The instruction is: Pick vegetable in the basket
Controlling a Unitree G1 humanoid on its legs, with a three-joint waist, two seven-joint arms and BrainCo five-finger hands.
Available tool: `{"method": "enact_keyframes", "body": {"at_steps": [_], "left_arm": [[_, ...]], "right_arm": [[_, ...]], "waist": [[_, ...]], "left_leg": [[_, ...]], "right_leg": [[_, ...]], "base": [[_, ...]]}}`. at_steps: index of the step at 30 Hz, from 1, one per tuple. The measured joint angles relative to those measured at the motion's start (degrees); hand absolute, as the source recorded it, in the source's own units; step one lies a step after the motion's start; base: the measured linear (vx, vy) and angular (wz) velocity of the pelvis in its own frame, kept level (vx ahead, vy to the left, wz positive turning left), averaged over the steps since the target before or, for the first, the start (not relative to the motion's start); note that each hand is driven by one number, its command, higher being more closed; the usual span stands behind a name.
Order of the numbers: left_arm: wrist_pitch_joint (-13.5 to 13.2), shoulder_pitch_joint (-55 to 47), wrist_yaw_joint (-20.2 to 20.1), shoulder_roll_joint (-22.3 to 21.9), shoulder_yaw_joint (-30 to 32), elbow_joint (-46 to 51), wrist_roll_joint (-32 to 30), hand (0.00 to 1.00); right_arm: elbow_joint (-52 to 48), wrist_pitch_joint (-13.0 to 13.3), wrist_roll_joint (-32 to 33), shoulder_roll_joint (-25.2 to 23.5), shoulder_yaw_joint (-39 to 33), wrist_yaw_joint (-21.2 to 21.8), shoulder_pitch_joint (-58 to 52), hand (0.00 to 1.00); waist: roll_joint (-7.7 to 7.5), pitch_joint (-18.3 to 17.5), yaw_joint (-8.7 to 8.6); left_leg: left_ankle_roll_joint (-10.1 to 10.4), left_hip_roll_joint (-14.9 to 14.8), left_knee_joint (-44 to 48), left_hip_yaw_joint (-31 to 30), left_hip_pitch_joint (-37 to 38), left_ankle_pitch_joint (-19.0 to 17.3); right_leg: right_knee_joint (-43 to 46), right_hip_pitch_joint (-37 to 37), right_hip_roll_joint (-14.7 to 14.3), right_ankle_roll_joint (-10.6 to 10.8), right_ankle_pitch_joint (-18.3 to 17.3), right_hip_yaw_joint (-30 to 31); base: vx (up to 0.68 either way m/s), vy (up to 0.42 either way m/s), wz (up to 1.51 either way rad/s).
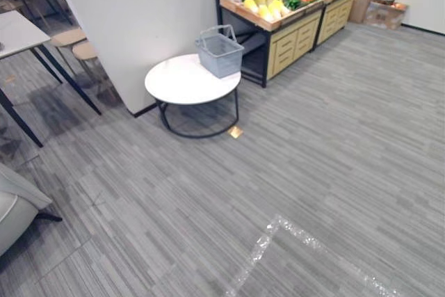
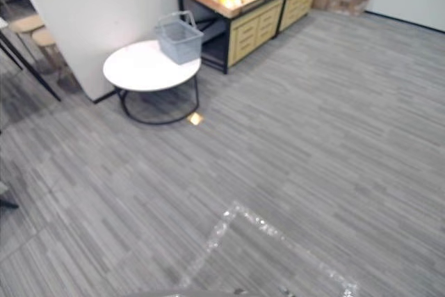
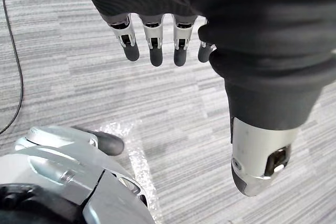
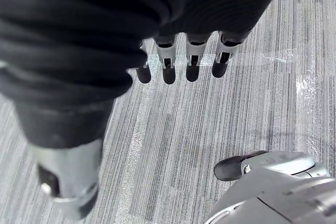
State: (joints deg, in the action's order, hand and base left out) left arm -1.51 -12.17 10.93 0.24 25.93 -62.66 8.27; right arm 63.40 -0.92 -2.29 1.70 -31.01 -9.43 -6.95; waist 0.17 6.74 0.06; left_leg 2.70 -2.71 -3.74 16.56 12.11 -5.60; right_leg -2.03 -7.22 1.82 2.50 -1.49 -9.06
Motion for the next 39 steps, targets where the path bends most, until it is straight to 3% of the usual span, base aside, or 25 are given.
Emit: {"method": "enact_keyframes", "body": {"at_steps": [9, 26, 33, 39], "left_arm": [[-0.6, -0.2, -0.1, 0.2, -3.1, 1.3, 0.5, 0.00], [-0.8, 0.0, 0.1, 0.3, -3.3, 1.8, 0.6, 0.00], [-0.8, 0.6, 1.9, 0.4, -4.3, 2.1, 0.6, 0.00], [-0.8, 1.9, 2.3, 1.3, -5.2, 3.7, 2.1, 0.00]], "right_arm": [[-0.6, 0.1, 0.0, 0.0, 0.7, 0.0, -0.2, 0.00], [-0.7, 0.2, 1.2, 0.0, 1.6, 0.0, 0.2, 0.00], [-0.7, 0.3, 2.4, 0.0, 1.1, 0.1, 0.6, 0.00], [-0.7, 0.5, 5.0, -0.1, 1.1, 0.2, 2.5, 0.00]], "waist": [[0.12, 0.1, -0.02], [-0.19, 0.2, -0.01], [-0.26, 0.3, -0.06], [-1.08, 2.4, -0.13]], "left_leg": [[-0.4, 0.0, -0.3, -0.2, -0.2, 0.3], [-0.2, 0.1, -1.0, -0.1, -0.9, 0.2], [-0.1, 0.0, -1.0, -0.1, -1.8, 0.2], [1.7, -0.5, 3.4, 0.3, -4.1, -0.9]], "right_leg": [[-0.4, 0.0, 0.0, 0.0, 0.0, -0.8], [-1.0, 0.6, 0.0, 0.0, 0.0, -1.5], [-1.2, 1.3, -0.1, 0.0, 0.0, -1.5], [-0.7, 2.0, 0.1, 0.0, 0.0, -1.3]], "base": [[-0.02, -0.028, 0.03], [-0.01, -0.013, 0.00], [-0.02, -0.038, 0.00], [0.00, -0.037, -0.01]]}}
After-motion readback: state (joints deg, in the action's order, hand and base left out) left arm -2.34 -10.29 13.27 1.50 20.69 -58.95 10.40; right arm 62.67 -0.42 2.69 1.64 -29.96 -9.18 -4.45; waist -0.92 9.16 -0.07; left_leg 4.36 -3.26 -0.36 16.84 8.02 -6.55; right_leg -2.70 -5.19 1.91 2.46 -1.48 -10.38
